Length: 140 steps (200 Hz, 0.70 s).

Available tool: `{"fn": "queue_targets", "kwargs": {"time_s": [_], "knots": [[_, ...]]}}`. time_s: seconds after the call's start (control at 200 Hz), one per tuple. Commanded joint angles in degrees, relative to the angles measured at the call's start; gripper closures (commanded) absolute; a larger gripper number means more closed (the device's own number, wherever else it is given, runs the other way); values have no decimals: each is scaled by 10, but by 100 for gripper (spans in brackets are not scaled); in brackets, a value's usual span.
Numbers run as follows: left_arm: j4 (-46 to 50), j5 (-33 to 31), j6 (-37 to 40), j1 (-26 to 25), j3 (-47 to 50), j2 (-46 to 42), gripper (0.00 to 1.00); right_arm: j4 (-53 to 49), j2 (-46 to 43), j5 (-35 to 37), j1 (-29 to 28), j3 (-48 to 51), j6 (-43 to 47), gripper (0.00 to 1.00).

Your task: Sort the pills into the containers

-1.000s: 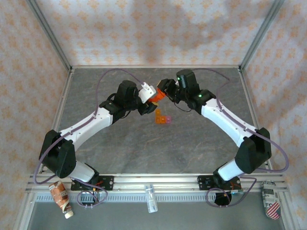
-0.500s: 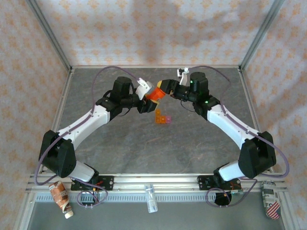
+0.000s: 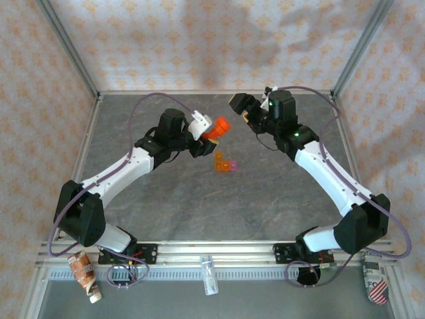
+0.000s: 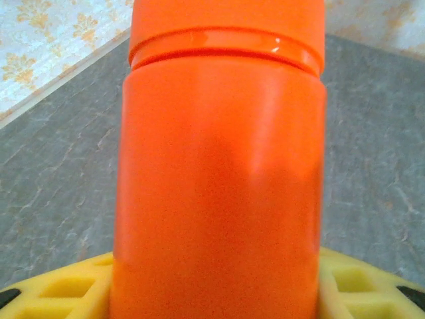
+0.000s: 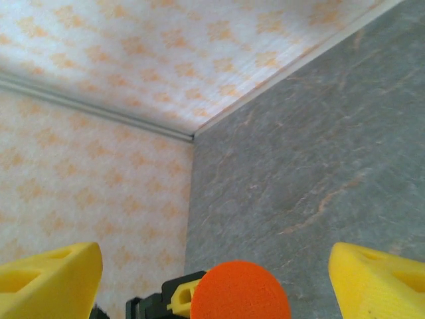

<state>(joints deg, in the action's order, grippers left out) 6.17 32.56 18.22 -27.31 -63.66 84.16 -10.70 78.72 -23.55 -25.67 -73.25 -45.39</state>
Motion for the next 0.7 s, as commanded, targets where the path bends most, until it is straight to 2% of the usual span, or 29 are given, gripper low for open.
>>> {"fn": "queue_targets", "kwargs": {"time_s": [0.0, 0.295, 0.696], "knots": [[-25, -54, 47, -17, 9, 2, 100, -64, 9, 50, -6, -13, -47, 12], [-20, -62, 56, -31, -2, 18, 100, -45, 49, 49, -51, -13, -55, 18], [-34, -61, 43, -33, 3, 16, 100, -21, 53, 39, -60, 13, -74, 29]]}}
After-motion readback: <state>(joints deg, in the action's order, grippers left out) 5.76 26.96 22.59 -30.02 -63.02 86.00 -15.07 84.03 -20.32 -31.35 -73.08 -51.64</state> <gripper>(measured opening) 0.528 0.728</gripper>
